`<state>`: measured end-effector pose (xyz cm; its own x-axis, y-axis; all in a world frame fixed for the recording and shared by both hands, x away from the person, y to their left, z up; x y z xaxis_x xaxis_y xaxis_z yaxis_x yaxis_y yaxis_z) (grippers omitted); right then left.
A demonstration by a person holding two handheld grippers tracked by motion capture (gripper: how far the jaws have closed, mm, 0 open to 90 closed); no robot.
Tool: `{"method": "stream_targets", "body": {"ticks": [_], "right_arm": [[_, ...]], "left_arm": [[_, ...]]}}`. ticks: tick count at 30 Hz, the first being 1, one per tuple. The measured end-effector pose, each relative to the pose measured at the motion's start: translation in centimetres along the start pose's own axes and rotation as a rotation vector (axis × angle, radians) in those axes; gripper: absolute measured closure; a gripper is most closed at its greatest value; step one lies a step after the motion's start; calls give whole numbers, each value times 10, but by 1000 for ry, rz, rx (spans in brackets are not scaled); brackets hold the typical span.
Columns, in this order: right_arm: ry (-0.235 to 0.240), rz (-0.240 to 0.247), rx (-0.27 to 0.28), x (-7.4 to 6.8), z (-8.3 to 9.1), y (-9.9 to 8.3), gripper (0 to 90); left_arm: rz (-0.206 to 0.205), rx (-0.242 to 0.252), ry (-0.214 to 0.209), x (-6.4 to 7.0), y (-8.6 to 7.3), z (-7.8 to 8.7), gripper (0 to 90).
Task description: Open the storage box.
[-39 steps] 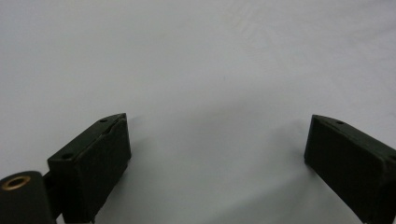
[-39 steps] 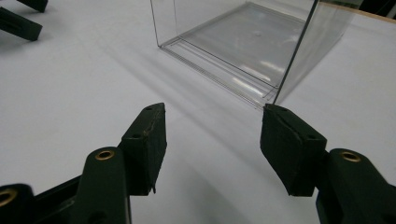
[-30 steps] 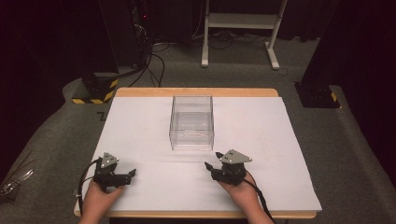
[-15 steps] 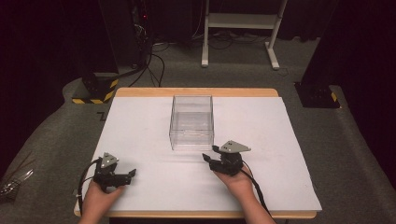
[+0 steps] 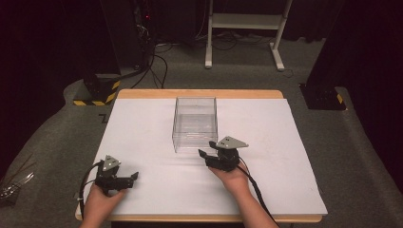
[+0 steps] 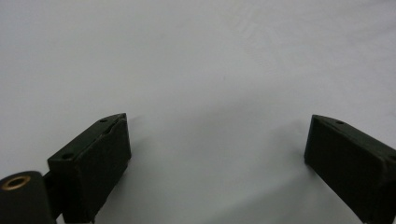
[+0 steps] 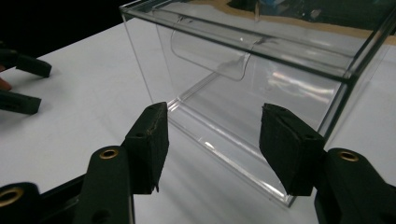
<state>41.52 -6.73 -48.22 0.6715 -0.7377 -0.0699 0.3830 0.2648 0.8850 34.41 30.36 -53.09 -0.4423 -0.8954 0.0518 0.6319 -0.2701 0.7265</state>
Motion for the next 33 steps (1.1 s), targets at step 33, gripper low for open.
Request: {"method": "stream_targets", "body": {"ticks": [33], "right_arm": [[-1,-1,45,1,-24,16,623]], "left_arm": [[-1,1,1,0,0,0,73]]}}
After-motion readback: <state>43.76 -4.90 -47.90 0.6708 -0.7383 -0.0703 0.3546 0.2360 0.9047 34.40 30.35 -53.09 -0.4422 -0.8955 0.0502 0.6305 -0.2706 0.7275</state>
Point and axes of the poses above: each handheld gripper's, and its own axes: z roughly backward along the jaws, y roughly out of its top, x roughly to its right, the point moved 3 cm from there along -z, roughly forward along the jaws, and after that the axes turned 5 degrees about -y, right-handed, at the moved point
